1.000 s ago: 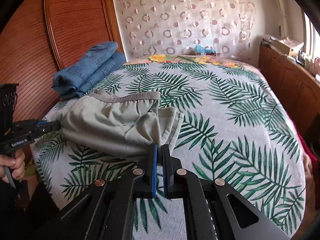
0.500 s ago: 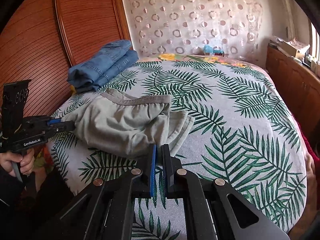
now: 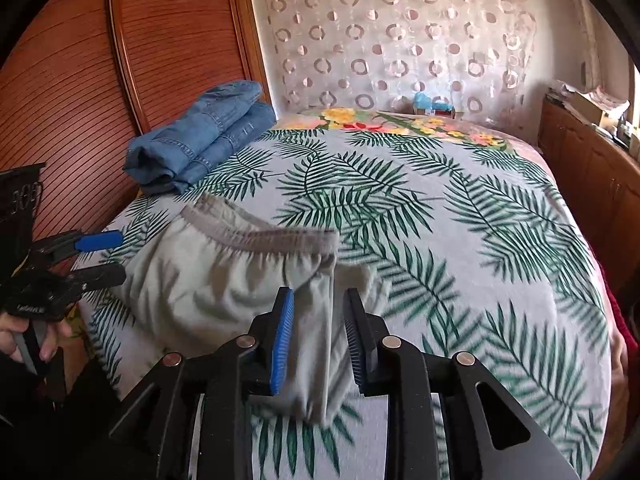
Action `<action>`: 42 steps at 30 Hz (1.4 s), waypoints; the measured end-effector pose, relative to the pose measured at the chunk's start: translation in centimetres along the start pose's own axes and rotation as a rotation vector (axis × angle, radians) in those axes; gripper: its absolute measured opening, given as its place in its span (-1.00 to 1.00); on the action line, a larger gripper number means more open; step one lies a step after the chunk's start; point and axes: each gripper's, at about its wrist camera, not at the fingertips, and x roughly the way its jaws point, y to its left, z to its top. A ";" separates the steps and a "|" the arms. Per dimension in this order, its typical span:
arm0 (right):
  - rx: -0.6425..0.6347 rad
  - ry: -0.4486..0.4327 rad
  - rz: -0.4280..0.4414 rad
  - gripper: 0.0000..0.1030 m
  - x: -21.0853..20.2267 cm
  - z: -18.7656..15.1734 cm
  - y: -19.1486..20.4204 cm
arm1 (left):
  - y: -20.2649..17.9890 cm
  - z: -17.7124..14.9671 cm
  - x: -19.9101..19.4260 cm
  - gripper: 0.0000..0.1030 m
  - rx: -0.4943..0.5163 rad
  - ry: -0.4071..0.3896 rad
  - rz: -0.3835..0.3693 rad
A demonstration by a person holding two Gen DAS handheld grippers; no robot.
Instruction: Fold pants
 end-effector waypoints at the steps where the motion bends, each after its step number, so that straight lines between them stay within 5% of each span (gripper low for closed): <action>1: 0.001 0.010 0.007 -0.48 0.6 0.3 0.0 | 0.0 0.2 0.1 0.59 0.005 -0.006 0.007; 10: 0.059 0.134 0.025 -0.47 4.9 3.0 -1.5 | 0.5 1.3 1.3 0.59 -0.006 -0.003 0.008; 17: 0.052 0.139 0.065 -0.47 6.1 4.5 -1.7 | 0.5 1.4 1.7 0.59 -0.015 0.000 0.016; 18: 0.040 0.134 0.077 -0.53 6.3 4.7 -1.6 | 0.6 1.5 1.7 0.59 -0.018 -0.002 0.018; 19: 0.016 0.130 0.103 -0.88 6.5 4.9 -1.2 | 0.7 1.6 1.7 0.59 -0.021 -0.004 0.018; 20: -0.012 0.120 0.117 -0.89 6.7 5.1 -0.8 | 0.8 1.6 1.7 0.59 -0.024 -0.006 0.020; 28: -0.009 0.046 -0.025 -0.90 6.9 5.0 -0.5 | 1.2 2.0 1.6 0.58 -0.039 -0.033 -0.004; 34: -0.004 0.071 -0.026 -0.76 6.8 4.7 -0.5 | 1.2 2.5 2.8 -0.19 -0.033 -0.004 -0.038; 37: 0.010 0.055 -0.038 -0.57 5.4 4.4 -1.0 | 1.1 2.8 3.9 -0.23 -0.014 0.028 -0.036; 42: 0.041 0.058 0.007 -0.56 3.1 2.3 -1.4 | 0.8 3.0 5.0 -0.27 0.009 0.064 -0.039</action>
